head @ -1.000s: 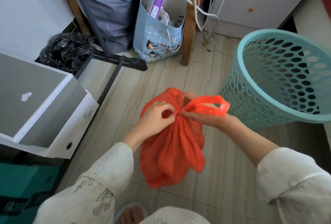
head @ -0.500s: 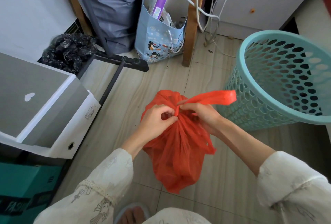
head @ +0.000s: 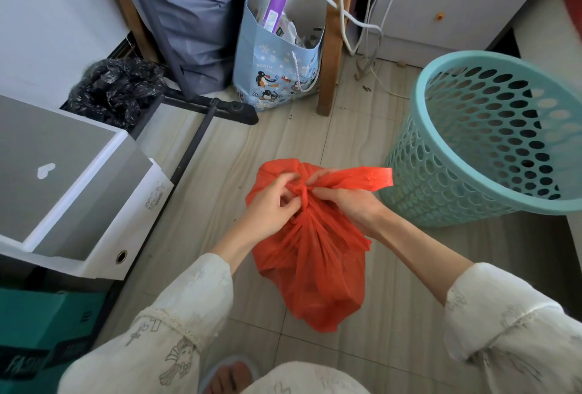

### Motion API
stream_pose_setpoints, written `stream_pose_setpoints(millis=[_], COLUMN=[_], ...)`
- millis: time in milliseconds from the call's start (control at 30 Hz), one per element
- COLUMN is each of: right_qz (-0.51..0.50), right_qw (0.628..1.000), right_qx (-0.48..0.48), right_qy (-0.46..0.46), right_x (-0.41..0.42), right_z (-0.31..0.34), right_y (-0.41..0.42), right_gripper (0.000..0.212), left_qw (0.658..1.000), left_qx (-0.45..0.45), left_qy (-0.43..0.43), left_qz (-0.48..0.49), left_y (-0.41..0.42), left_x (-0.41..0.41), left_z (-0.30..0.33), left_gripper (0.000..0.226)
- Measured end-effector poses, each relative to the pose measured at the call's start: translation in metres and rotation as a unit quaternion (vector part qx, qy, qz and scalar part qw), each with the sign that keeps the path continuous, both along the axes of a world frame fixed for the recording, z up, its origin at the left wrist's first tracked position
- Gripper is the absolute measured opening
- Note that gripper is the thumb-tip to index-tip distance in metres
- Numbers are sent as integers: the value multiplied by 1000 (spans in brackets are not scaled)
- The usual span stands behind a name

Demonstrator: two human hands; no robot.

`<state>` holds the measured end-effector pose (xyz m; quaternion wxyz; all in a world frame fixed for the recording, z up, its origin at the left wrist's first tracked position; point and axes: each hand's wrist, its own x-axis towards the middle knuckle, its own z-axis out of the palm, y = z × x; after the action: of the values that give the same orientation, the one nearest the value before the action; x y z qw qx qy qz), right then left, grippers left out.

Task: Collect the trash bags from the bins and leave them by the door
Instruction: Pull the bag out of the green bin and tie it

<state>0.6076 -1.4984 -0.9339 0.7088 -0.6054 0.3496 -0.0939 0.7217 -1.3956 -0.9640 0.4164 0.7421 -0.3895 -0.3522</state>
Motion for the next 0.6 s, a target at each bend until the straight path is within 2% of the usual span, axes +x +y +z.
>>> stream_pose_setpoints(millis=[67, 167, 300, 433, 600], right_qz=[-11, -35, -56, -70, -141], right_qw=[999, 997, 998, 991, 986], right_qx=[-35, -68, -6, -101, -22], right_qy=[2, 18, 3, 43, 86], right_x=[0, -3, -4, 0, 3], right_z=[1, 2, 4, 5, -3], right_y=[-1, -5, -9, -17, -20], right_gripper=[26, 23, 12, 12, 17], left_qw=[999, 997, 994, 982, 947], left_qx=[-2, -19, -31, -9, -18], left_qy=[-35, -69, -100, -184, -303], left_qz=[1, 38, 13, -48, -109], left_y=[-4, -8, -5, 1, 6], left_x=[-1, -3, -6, -4, -1], left_z=[0, -1, 6, 9, 11], left_gripper=[32, 16, 9, 31, 37])
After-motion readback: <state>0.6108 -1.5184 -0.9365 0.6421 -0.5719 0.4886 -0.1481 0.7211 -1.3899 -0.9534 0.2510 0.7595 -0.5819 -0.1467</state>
